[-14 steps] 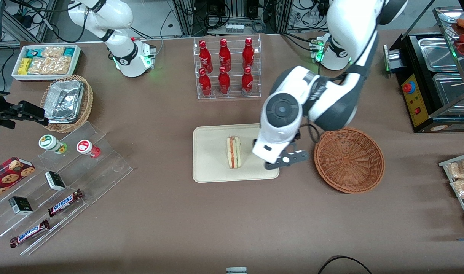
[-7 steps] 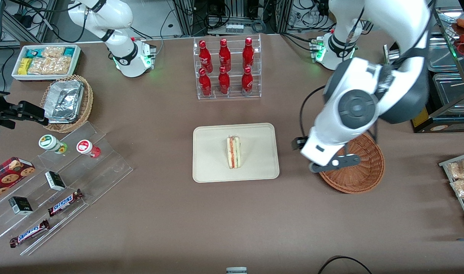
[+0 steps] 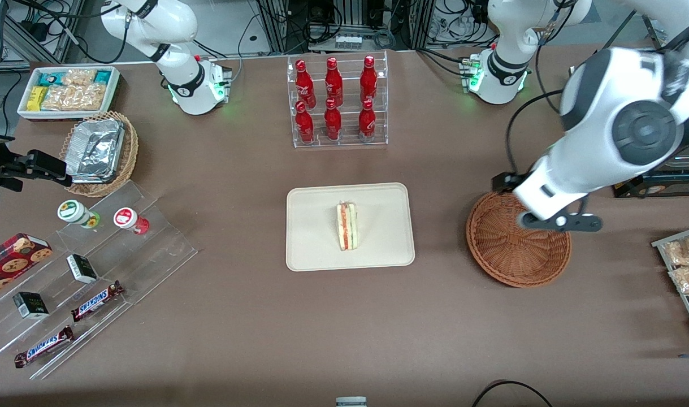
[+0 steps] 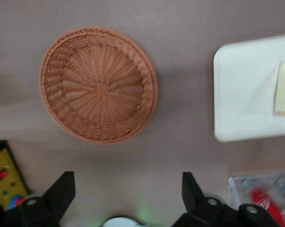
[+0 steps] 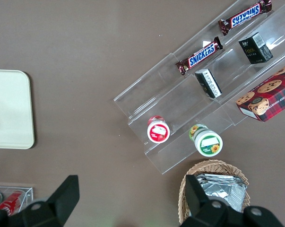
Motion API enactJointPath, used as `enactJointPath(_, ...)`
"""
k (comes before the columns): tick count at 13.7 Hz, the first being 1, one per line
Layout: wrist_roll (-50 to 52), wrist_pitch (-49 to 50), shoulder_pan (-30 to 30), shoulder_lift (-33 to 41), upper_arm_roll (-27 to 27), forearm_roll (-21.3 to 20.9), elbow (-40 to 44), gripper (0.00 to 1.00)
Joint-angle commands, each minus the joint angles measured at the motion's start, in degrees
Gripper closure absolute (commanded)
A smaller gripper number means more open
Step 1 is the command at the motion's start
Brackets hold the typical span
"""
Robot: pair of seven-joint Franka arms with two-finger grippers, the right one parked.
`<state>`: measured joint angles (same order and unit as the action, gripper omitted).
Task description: Place sandwich from basket to tray
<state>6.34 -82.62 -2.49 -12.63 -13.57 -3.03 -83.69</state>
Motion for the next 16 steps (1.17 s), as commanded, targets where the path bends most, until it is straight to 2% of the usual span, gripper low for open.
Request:
enactJointPath(1, -10.78, 2.11, 3.62, 7.43, -1.20, 0.48, -5.77, 0.00)
enactJointPath(7, -7.74, 6.49, 5.92, 14.99, -1.11, -0.14, -6.48, 0.00)
enactJointPath(16, -8.89, 14.77, 6.09, 16.93, 0.90, 0.30, -6.31, 0.00)
